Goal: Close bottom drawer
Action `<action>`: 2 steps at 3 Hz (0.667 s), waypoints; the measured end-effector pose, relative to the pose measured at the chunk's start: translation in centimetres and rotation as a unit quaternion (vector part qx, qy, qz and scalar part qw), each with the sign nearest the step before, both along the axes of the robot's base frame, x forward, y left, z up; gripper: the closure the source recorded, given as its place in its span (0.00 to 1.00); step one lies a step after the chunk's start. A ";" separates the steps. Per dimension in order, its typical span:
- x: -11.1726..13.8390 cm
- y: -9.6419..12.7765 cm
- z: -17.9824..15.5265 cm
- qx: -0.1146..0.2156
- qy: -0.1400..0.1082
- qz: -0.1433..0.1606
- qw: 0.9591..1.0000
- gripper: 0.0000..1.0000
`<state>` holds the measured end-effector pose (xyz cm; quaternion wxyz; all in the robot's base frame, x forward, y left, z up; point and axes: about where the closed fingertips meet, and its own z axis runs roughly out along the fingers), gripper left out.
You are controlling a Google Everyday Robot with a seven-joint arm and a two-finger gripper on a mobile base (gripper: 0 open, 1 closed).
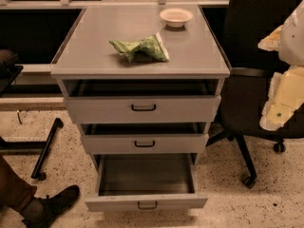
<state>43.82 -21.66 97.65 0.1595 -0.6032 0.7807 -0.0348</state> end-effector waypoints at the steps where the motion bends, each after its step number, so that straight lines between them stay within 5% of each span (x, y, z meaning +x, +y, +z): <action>1: 0.0 0.0 0.0 0.000 -0.001 -0.001 1.000 0.00; 2: -1.3 -1.0 -3.7 -0.003 0.024 -0.008 1.000 0.00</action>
Offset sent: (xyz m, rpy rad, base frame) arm -0.0475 -0.0393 -0.1399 -0.0209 0.2050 -0.0538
